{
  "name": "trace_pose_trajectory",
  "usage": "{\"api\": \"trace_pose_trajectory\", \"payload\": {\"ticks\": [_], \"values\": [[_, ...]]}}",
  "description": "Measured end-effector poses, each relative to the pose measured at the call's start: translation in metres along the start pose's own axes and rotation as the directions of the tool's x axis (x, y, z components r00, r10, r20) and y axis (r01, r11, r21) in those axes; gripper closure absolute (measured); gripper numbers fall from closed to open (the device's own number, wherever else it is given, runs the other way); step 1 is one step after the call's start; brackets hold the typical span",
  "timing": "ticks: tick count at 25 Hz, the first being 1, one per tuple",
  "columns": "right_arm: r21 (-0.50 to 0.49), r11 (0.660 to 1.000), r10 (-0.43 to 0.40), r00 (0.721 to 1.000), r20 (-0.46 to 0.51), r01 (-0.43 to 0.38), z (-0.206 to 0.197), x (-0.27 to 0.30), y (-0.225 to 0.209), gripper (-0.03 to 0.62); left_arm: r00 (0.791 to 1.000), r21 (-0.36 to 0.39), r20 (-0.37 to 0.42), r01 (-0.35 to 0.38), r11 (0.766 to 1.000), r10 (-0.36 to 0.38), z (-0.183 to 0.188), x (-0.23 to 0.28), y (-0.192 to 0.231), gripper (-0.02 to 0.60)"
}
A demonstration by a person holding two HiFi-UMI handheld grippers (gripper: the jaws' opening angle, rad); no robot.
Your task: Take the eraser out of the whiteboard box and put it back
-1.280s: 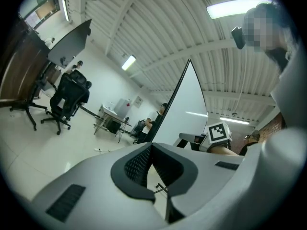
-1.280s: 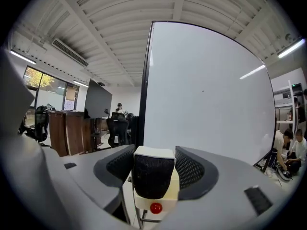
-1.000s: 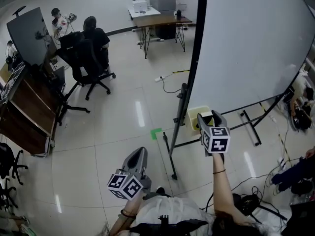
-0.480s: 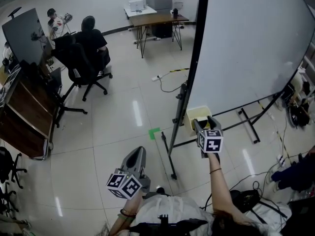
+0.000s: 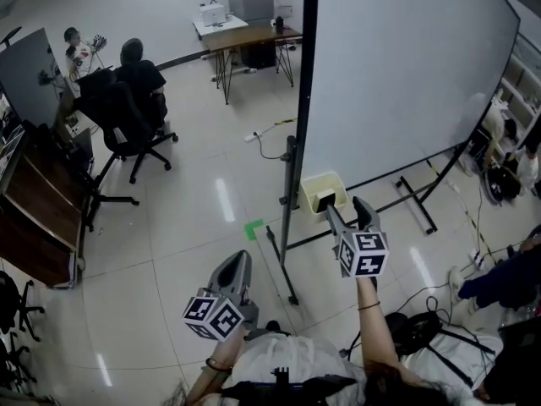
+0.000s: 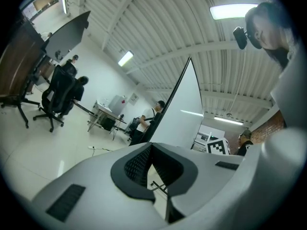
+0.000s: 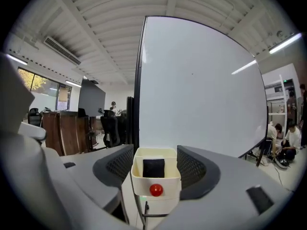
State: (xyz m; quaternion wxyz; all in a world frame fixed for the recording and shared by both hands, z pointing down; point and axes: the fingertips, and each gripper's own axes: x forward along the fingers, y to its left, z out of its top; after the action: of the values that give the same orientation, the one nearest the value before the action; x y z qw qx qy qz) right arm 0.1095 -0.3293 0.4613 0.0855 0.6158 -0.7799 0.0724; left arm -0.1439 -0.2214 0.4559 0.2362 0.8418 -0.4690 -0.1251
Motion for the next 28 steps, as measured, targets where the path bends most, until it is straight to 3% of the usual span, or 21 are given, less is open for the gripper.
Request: {"api": "trace_pose_trajectory", "payload": {"ticks": [7, 14, 20, 28], "values": [[0.153, 0.988, -0.040, 0.998, 0.056, 0.031, -0.002, -0.092, -0.002, 0.456, 0.995, 0.001, -0.045, 0.084, 0.996, -0.084, -0.032, -0.004, -0.052, 0.595], [0.133, 0.990, -0.051, 0.997, 0.062, 0.043, -0.009, -0.189, 0.010, 0.548, 0.986, -0.006, -0.093, 0.140, 0.990, -0.140, -0.071, -0.026, -0.110, 0.595], [0.144, 0.990, -0.017, 1.000, 0.021, 0.014, -0.039, -0.249, 0.030, 0.577, 0.979, -0.024, -0.127, 0.155, 0.988, -0.157, -0.112, -0.062, -0.153, 0.595], [0.127, 0.989, 0.082, 0.996, -0.020, -0.079, -0.070, -0.285, 0.061, 0.579, 0.990, -0.019, -0.107, 0.088, 0.996, -0.090, -0.134, -0.112, -0.167, 0.595]]}}
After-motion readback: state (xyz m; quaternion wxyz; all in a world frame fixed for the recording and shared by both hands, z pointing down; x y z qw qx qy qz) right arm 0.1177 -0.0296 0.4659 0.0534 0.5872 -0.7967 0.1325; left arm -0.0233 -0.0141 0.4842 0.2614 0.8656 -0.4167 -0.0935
